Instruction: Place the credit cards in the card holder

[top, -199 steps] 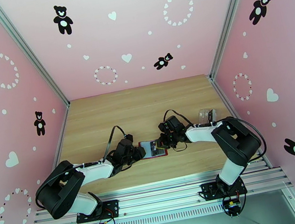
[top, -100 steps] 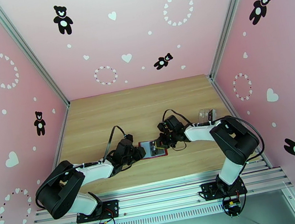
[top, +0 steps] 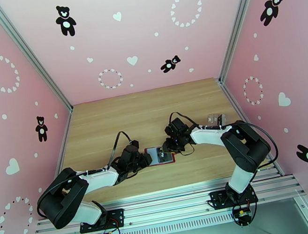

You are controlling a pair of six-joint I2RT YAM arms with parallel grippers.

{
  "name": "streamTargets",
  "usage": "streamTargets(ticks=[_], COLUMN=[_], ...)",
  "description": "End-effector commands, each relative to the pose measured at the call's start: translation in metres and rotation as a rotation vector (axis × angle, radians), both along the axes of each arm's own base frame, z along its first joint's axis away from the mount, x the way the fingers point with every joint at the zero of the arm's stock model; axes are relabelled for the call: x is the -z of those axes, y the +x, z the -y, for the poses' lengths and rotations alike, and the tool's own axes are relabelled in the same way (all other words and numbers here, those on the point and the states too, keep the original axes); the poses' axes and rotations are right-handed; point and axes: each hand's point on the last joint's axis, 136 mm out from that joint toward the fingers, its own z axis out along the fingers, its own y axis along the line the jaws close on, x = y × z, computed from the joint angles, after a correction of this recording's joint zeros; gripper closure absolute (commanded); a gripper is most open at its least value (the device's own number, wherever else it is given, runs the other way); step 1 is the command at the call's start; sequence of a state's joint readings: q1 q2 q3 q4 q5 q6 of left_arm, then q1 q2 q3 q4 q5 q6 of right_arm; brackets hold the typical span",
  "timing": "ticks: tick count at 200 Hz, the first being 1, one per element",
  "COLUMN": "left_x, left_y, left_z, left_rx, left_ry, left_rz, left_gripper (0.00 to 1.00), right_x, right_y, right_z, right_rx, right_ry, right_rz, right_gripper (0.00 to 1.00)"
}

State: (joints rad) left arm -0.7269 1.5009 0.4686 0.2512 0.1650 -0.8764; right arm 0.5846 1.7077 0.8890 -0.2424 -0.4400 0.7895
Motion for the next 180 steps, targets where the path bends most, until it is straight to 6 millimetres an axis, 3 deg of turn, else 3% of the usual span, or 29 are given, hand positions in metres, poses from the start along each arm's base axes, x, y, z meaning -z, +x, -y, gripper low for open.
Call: streamTargets(ticks=[1, 113, 180], left_x=[0.009, 0.01, 0.011], left_y=[-0.007, -0.008, -0.008], left_z=[-0.005, -0.004, -0.003], left_rx=[0.011, 0.015, 0.017], left_ry=[0.036, 0.035, 0.036], left_rz=[-0.039, -0.04, -0.04], left_gripper=[0.69, 0.69, 0.69], right_x=[0.008, 0.016, 0.018], right_y=[-0.001, -0.006, -0.008], right_z=[0.003, -0.023, -0.024], right_rx=[-0.009, -0.055, -0.07], right_ry=[-0.058, -0.078, -0.126], right_rz=[-0.012, -0.024, -0.012], right_gripper=[0.67, 0.67, 0.66])
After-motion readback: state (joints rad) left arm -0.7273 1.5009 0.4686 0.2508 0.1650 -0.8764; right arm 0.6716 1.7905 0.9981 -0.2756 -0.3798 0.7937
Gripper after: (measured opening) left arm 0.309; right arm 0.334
